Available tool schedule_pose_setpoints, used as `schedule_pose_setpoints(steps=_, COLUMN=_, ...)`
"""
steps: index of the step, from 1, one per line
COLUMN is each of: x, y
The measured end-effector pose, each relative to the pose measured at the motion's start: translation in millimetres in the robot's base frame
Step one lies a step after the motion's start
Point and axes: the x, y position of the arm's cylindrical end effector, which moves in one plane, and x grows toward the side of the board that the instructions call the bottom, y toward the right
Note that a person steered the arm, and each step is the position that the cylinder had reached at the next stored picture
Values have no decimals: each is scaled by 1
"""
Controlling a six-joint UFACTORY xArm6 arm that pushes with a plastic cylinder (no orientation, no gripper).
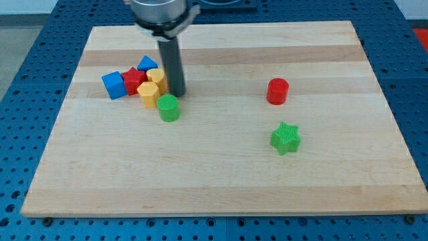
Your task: Place your hand in between green blocks
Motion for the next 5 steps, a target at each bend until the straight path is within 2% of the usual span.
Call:
schedule_pose_setpoints(steps=1, x=16, y=51)
schedule_pose_setpoints(steps=2, x=71, y=30)
schedule_pose_setpoints(steps=3, x=104, y=3)
schedule_pose_setpoints(steps=5, x=80, y=-1)
